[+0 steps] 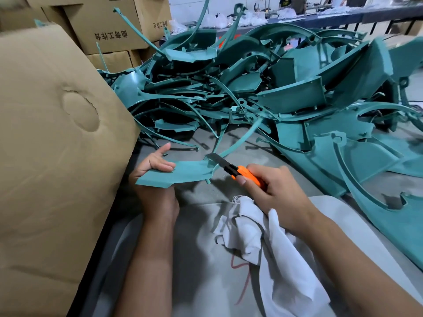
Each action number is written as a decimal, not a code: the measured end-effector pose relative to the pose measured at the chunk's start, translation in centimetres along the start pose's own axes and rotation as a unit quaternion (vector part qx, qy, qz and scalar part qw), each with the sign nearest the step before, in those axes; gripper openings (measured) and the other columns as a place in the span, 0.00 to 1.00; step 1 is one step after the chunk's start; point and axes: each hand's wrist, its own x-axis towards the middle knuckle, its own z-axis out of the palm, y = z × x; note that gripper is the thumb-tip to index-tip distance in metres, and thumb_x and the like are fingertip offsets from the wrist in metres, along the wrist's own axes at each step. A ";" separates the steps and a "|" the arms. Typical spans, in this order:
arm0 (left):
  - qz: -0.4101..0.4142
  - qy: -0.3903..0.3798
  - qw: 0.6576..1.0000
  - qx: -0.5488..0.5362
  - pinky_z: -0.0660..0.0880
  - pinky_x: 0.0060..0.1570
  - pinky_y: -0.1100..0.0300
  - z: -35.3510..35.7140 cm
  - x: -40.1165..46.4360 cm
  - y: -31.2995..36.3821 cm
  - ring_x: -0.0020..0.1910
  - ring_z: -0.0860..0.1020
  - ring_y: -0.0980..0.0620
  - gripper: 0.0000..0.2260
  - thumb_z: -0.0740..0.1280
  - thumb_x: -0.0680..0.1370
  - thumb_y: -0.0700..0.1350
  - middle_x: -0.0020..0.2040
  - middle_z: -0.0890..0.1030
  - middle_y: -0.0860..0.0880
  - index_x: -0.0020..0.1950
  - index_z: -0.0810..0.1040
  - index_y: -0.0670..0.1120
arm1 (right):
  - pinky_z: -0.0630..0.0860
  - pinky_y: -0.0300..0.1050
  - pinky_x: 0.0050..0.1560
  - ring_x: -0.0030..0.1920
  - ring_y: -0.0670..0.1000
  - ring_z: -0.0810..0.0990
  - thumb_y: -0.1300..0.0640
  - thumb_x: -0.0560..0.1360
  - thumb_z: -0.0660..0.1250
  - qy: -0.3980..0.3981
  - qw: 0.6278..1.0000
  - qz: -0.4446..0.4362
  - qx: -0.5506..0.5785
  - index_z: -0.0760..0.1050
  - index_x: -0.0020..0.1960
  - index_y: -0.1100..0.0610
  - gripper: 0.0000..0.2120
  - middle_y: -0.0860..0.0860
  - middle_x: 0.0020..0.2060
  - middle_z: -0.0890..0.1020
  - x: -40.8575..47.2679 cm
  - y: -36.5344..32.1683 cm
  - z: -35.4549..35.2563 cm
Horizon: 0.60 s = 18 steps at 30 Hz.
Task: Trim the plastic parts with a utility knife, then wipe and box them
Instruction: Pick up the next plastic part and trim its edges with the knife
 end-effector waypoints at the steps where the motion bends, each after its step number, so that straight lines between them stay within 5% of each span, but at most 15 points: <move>1: 0.000 0.006 1.000 0.003 0.74 0.62 0.56 -0.1 0.0 -0.2 0.53 0.80 0.40 0.22 0.54 0.75 0.20 0.29 0.79 0.56 0.40 0.75 0.45 | 0.60 0.38 0.28 0.25 0.47 0.65 0.51 0.84 0.66 -0.011 1.000 -0.003 -0.005 0.72 0.37 0.50 0.16 0.46 0.24 0.69 0.0 0.0 0.0; 6: 0.013 0.001 1.000 0.005 0.74 0.64 0.53 -0.2 0.1 -0.3 0.54 0.79 0.37 0.17 0.56 0.74 0.23 0.29 0.79 0.57 0.39 0.75 0.44 | 0.60 0.40 0.29 0.27 0.46 0.64 0.49 0.85 0.65 -0.073 0.994 0.013 0.084 0.75 0.41 0.58 0.18 0.45 0.27 0.67 -0.1 0.0 -0.7; 10: 0.044 -0.012 0.998 0.046 0.74 0.60 0.60 0.2 -0.2 0.7 0.56 0.76 0.34 0.10 0.57 0.70 0.26 0.32 0.77 0.47 0.44 0.77 0.32 | 0.63 0.44 0.27 0.25 0.52 0.67 0.47 0.84 0.63 -0.084 0.970 0.012 0.228 0.75 0.40 0.55 0.18 0.50 0.27 0.72 -0.3 -0.4 -1.6; 15: 0.032 -0.027 0.995 0.087 0.73 0.60 0.61 0.6 -0.2 1.5 0.57 0.74 0.34 0.13 0.54 0.70 0.13 0.42 0.77 0.44 0.43 0.75 0.23 | 0.59 0.44 0.31 0.28 0.45 0.63 0.50 0.85 0.65 -0.042 0.997 0.025 0.064 0.70 0.37 0.59 0.20 0.47 0.27 0.67 -0.1 -0.1 -0.7; 18: 0.038 -0.006 0.995 0.093 0.73 0.60 0.60 0.7 -0.2 1.2 0.58 0.76 0.30 0.14 0.54 0.69 0.14 0.40 0.77 0.44 0.41 0.76 0.25 | 0.59 0.39 0.29 0.27 0.46 0.63 0.51 0.84 0.65 -0.043 0.999 0.018 0.019 0.71 0.37 0.55 0.18 0.46 0.25 0.66 -0.2 -0.3 -0.4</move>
